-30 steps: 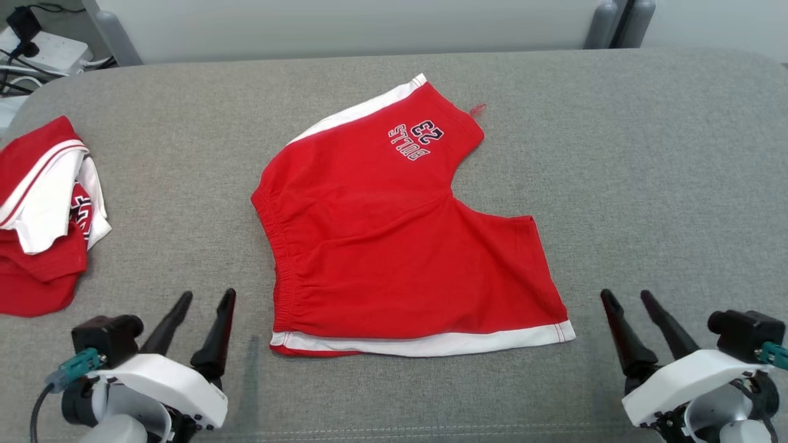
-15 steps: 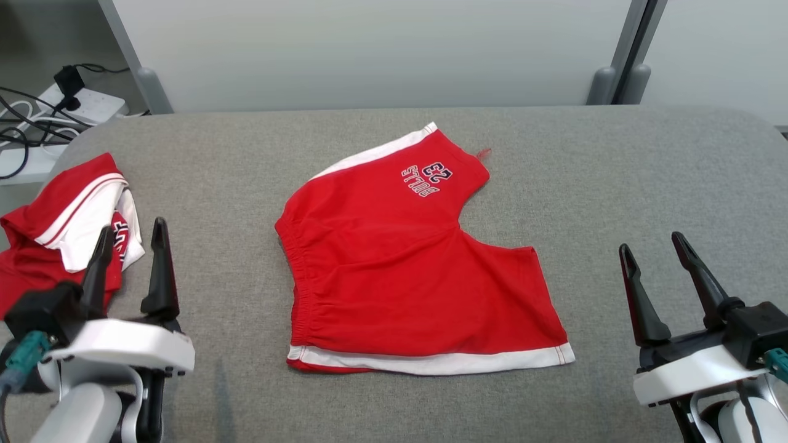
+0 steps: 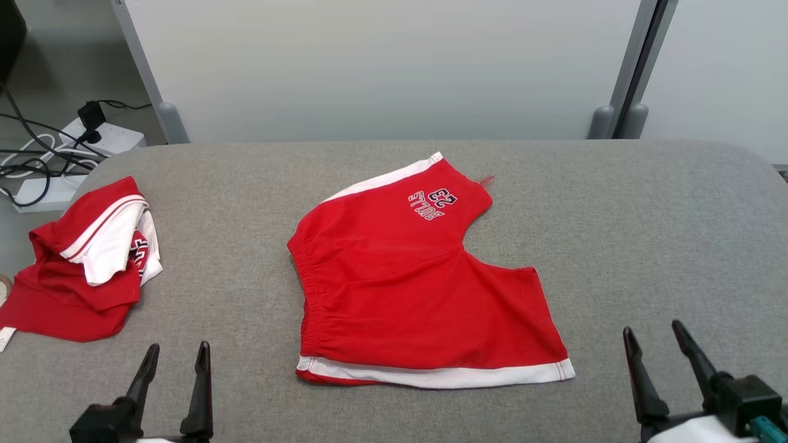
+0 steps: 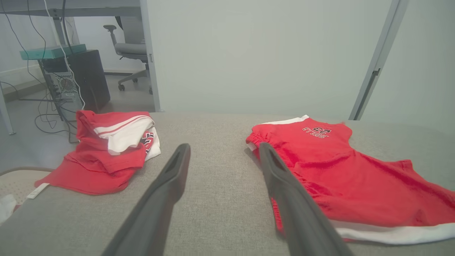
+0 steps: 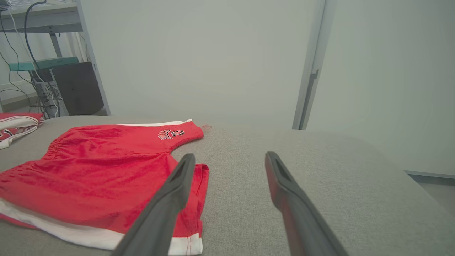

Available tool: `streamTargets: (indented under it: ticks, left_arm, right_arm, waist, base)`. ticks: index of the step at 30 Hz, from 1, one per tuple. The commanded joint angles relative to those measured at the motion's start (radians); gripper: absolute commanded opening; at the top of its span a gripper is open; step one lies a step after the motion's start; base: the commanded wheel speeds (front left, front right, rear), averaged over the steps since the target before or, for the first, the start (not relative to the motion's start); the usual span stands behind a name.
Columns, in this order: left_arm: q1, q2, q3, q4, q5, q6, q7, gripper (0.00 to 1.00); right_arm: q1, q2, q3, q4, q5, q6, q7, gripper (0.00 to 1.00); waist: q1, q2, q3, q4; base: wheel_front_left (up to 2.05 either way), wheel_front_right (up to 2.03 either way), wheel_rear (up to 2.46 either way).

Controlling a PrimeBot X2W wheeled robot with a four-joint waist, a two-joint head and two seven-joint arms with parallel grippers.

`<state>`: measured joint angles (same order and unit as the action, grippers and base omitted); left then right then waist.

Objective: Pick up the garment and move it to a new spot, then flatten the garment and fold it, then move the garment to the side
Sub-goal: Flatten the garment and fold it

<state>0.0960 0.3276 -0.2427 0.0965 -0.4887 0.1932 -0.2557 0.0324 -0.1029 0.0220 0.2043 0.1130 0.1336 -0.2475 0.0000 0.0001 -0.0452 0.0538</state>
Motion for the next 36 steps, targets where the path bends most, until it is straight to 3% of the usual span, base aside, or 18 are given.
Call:
streamTargets:
  ticks: [1,9,36]
  left_arm:
    - [-0.023,0.013,0.044,-0.034,0.014,-0.006,-0.006,1.00]
    - [0.025,0.012,0.032,-0.058,0.039,-0.014,-0.003,1.00]
    - [0.017,0.030,0.030,-0.067,0.028,0.001,0.013,1.00]
  right_arm:
    - [-0.002,-0.004,0.014,-0.028,-0.006,-0.003,-0.014,1.00]
    - [0.069,0.028,0.019,-0.049,0.008,-0.003,-0.014,1.00]
    - [0.068,0.049,0.041,-0.060,0.010,-0.003,-0.014,1.00]
  waist:
    - [0.0000,-0.0001,-0.008,-0.001]
    - [0.0000,-0.0001,-0.020,-0.012]
    - [0.0000,-0.0001,-0.007,-0.018]
  base:
    - [0.00,0.00,0.00]
    - [0.00,0.00,0.00]
    - [0.00,0.00,0.00]
